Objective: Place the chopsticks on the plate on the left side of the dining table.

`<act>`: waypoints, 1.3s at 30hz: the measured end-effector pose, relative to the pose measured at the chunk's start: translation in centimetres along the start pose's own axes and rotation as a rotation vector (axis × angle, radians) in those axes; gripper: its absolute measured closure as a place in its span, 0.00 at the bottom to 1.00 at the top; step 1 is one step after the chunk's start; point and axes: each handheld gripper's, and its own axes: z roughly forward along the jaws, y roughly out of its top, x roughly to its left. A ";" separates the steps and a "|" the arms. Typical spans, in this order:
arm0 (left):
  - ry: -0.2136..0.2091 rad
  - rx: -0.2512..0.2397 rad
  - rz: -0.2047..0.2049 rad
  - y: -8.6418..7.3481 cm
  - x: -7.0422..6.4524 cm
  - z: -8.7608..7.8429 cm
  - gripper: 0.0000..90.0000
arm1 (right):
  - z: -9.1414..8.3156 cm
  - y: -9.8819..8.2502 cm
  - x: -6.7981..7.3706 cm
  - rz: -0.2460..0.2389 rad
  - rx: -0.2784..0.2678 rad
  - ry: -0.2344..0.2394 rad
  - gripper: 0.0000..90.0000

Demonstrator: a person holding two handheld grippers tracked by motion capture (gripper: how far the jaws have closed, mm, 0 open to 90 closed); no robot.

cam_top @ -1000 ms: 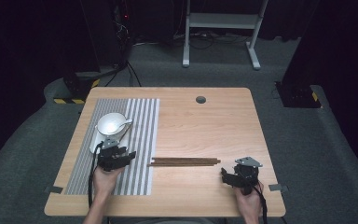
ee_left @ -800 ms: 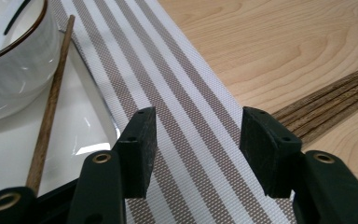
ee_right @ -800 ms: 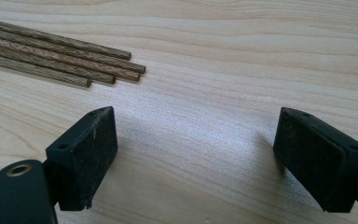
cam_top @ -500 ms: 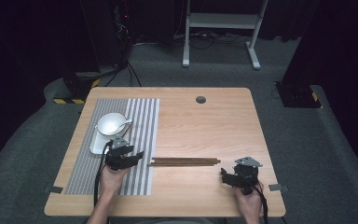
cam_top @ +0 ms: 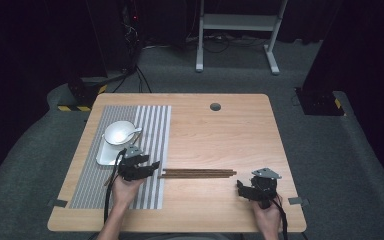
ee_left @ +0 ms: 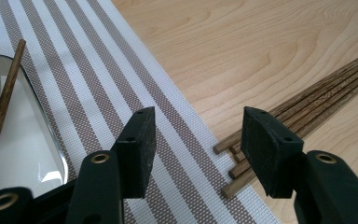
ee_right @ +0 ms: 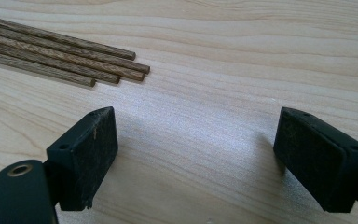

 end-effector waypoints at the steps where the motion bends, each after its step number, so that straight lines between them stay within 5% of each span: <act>1: -0.003 -0.002 0.000 0.0 -0.1 0.0 0.50 | 0.0 0.0 0.0 0.000 0.000 0.000 0.15; 39: -0.120 0.005 0.074 1.9 -3.3 3.2 0.51 | 0.0 0.0 0.1 0.001 0.001 0.002 0.15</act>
